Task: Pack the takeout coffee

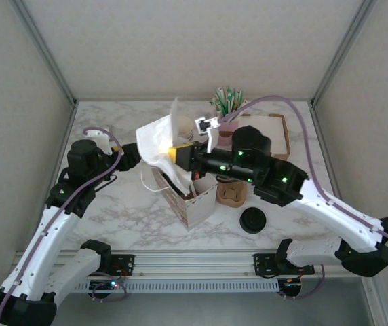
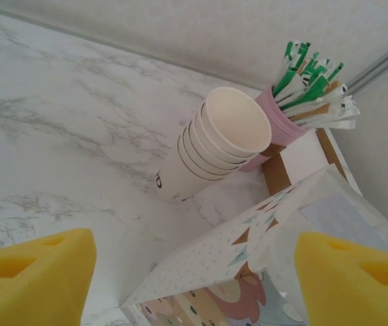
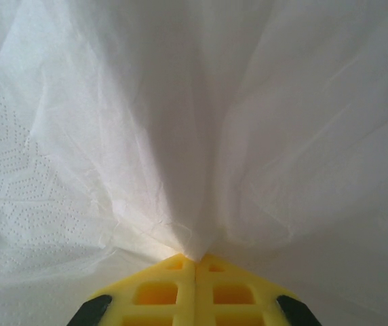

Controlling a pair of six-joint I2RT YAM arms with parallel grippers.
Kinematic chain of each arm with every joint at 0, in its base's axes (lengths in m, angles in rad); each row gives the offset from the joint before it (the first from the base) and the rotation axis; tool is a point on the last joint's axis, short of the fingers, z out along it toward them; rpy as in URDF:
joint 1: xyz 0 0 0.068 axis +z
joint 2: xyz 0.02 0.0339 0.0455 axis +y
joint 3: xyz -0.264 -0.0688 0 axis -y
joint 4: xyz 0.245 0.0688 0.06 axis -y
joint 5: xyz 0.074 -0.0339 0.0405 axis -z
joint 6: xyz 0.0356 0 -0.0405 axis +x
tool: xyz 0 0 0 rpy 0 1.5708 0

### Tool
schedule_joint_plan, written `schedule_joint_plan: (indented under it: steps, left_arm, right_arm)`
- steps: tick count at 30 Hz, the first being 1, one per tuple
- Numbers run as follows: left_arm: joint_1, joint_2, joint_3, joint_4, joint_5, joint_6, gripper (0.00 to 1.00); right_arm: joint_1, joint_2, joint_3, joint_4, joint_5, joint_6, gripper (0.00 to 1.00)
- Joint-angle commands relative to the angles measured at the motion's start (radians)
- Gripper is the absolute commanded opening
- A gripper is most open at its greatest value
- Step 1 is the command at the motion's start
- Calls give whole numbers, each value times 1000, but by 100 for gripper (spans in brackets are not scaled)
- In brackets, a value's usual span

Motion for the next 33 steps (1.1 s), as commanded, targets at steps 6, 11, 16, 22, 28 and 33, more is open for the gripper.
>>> schedule_joint_plan:
  steps: [6,11,16,22,28,33]
  left_arm:
    - [-8,1,26,-17,-13,9,77]
    - [-8,2,26,-17,-11,8,77]
    - [-9,4,26,-18,-9,8,77]
    - [-10,9,25,-18,-11,6,77]
    - [-12,16,28,-22,-9,6,77]
    - [-14,24,33,-28,-11,6,77]
  right_arm:
    - [14,74,-32,89,15,101,0]
    - [14,75,-71,41,60,127,0]
    - [7,76,-82,-15,91,128,0]
    - [-35,69,-113,-65,98,173,0]
    - [-51,60,-118,-104,121,161,0]
    - [-56,58,-94,-162,160,108,0]
